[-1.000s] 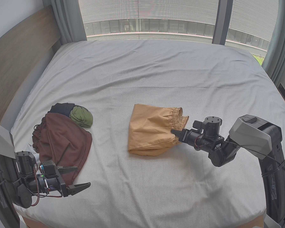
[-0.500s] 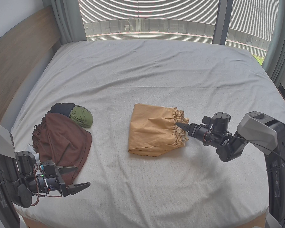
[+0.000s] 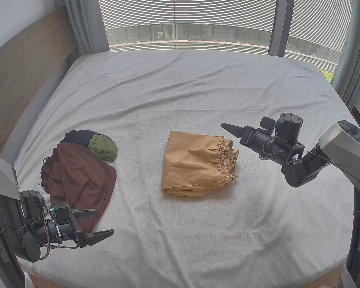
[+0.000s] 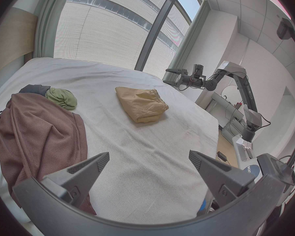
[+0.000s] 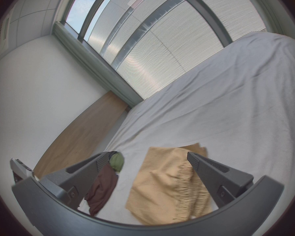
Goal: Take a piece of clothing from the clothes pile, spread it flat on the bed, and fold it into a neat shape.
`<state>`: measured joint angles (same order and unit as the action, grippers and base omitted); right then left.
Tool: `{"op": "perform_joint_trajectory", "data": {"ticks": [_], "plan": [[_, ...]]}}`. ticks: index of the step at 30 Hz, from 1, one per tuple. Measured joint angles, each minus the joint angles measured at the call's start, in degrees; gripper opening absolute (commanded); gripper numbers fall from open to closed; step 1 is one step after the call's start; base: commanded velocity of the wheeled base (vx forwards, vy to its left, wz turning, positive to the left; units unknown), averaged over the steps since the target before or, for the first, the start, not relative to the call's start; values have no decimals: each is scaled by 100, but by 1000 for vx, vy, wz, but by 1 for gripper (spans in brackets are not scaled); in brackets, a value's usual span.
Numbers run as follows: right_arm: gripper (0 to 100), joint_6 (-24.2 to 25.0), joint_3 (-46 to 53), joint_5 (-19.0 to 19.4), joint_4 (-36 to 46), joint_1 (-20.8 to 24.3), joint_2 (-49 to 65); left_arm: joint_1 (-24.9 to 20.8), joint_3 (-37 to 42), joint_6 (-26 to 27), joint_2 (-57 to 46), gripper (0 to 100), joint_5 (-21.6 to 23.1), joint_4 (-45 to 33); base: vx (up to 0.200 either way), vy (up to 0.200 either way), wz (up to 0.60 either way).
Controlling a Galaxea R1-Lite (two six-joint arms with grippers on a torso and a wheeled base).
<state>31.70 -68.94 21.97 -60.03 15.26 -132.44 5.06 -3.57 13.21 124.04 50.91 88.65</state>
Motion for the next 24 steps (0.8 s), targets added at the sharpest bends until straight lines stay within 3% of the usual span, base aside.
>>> {"op": "perform_joint_trajectory", "data": {"ticks": [7,14,24], "plan": [[100,-113,-62,-7,24,378,-107,30,-1,-2,2,100,-2,2,0,0,0],[100,-414,-165,-10,52,430,-435,39,-9,-2,5,100,-2,0,0,0,0],[100,-460,-388,-196,26,397,-1020,78,-12,2,2,100,46,0,0,0,0]]}}
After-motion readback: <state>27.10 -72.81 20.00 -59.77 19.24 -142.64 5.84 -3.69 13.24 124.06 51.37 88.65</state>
